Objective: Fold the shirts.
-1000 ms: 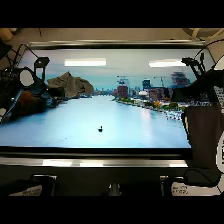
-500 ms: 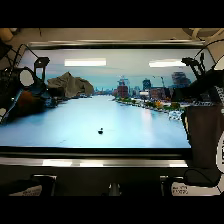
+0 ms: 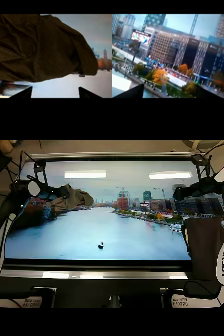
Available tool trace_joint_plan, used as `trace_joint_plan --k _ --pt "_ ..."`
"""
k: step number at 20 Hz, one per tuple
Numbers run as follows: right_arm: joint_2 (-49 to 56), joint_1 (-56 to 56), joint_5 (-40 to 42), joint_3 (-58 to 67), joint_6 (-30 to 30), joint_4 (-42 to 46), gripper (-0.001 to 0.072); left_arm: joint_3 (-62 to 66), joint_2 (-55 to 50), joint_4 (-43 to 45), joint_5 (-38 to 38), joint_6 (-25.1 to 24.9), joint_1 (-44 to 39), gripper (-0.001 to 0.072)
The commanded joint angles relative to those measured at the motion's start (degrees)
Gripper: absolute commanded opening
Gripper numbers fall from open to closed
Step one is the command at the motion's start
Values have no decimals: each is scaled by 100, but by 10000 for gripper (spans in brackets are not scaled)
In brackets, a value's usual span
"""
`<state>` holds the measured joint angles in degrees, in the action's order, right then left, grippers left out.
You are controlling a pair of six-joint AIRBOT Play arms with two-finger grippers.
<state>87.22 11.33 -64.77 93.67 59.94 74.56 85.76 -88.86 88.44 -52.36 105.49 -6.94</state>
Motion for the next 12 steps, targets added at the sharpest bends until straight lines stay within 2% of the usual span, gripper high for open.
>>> trace_joint_plan --k 1,3,7,8,9,10,11,12 --pt "4 -7 1447 7 9 -4 671 841 -1255 -393 -914 254 483 687" --pt "-9 -7 1698 7 208 -221 671 1128 -1825 -761 -1038 243 590 687" --pt "-9 -7 1261 7 306 -966 671 1161 -2328 -1204 -271 127 468 668" --pt "-9 -7 1080 7 306 -966 671 1161 -2337 -1198 -127 125 435 475" --pt "-9 -7 953 7 304 -942 671 1174 -2302 -1257 -61 122 435 72" --pt "-9 -7 894 7 304 -938 670 1217 -2227 -1351 -72 98 437 21" --pt "-15 -7 903 7 302 -942 670 1305 -2070 -1399 -59 2 431 21" --pt "-59 -4 811 9 299 -951 670 1421 -1823 -1423 -44 -363 378 21"
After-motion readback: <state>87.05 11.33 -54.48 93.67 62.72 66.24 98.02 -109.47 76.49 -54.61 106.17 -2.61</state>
